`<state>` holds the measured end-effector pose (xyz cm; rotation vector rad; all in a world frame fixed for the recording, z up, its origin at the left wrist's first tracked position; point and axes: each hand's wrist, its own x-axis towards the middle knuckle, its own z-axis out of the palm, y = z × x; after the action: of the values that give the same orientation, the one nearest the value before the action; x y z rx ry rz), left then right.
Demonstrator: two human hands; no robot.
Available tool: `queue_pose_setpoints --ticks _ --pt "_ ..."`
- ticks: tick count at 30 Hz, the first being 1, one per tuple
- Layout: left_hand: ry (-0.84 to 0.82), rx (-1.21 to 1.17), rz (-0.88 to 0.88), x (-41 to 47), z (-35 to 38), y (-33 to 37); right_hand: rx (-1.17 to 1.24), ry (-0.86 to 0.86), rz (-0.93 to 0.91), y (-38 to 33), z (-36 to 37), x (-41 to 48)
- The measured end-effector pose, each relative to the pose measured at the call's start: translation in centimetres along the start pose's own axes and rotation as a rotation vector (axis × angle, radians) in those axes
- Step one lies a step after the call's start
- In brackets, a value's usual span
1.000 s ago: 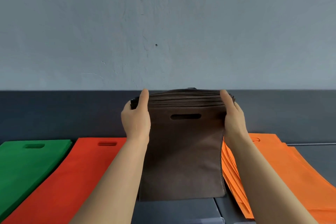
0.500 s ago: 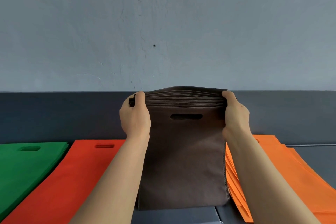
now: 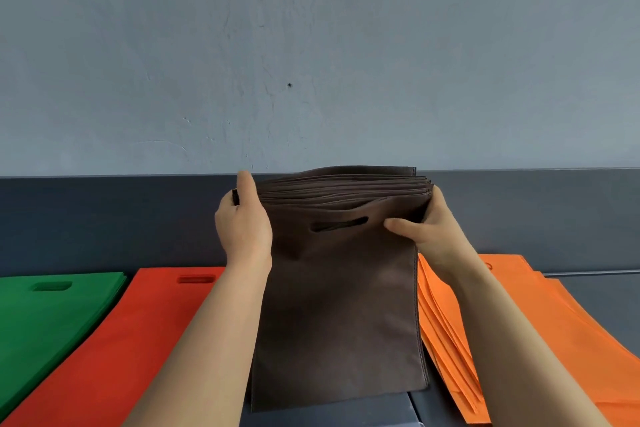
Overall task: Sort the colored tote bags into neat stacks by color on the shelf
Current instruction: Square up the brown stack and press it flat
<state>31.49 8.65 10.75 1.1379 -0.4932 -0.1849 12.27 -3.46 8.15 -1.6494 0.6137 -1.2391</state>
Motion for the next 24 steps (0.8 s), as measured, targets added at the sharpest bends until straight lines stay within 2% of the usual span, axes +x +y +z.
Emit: queue_pose_setpoints --ticks 4,6,8,10,14,19,24 --pt "-0.239 -0.265 0.164 0.5 -0.5 0.8 0.108 0.132 -0.071 -1.6 -0.4 1.1" --pt "-0.266 -0.108 0.242 0.9 -0.9 1.2 0.123 0.126 -0.109 -2.8 -0.6 1.4" --pt "-0.231 0.131 0.238 0.5 -1.1 0.6 0.103 0.084 -0.104 -2.7 -0.5 1.2" --pt "-0.241 0.237 0.211 -0.2 -1.3 -0.7 0.059 0.075 -0.048 -0.9 -0.3 0.7" --pt "-0.275 0.282 0.188 -0.3 -1.4 -2.4 -0.039 0.129 -0.02 1.5 -0.5 0.4" --pt "-0.273 0.241 0.226 -0.2 -1.2 -2.4 0.007 0.226 -0.04 1.1 -0.1 0.9" --pt "-0.267 0.19 0.26 -0.2 -1.0 -1.7 -0.036 0.142 0.111 2.0 -0.3 0.5"
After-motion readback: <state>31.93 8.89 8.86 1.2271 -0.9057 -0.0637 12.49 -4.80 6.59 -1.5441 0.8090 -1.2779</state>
